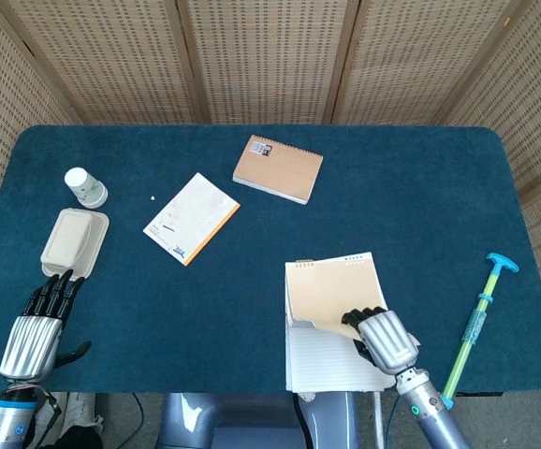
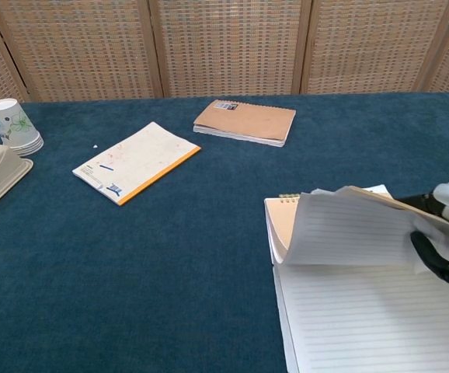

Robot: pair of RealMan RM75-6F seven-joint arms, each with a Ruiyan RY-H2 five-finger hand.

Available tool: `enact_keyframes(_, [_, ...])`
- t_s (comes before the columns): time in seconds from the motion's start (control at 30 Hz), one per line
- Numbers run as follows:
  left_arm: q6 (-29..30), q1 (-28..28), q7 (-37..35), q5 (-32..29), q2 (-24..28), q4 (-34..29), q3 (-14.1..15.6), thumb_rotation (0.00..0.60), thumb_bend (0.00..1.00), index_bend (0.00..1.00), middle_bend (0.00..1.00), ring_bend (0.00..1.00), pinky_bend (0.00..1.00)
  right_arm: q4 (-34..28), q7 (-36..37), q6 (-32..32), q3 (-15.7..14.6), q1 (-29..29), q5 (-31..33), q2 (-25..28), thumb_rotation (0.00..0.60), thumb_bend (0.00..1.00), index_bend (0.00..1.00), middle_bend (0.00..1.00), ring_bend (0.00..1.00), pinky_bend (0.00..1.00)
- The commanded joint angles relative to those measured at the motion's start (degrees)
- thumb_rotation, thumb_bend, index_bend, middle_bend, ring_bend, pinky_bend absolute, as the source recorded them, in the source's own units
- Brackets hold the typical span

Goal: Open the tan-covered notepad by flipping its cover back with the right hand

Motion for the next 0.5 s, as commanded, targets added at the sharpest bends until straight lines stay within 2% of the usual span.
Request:
enact_keyframes(0.03, [0.0, 0.0, 0.1, 0.1, 0.0, 0.0, 0.1, 0.600, 0.00, 0.00, 0.00, 0.00, 0.13, -0.5, 1.2, 1.5, -1.6, -1.6, -1.8, 1.2, 0.600, 0.86, 0.64, 0.64, 0.61, 0.68])
enact_keyframes(0.5, [0.4, 0.2, -0.4, 0.6, 0.4, -0.5, 0.1, 0.600, 0.00, 0.00, 0.00, 0.00, 0.13, 0.5, 2.8, 5.2, -6.0, -6.3, -8.2, 2.9, 0.600, 0.86, 0.64, 0.64, 0.61, 0.68])
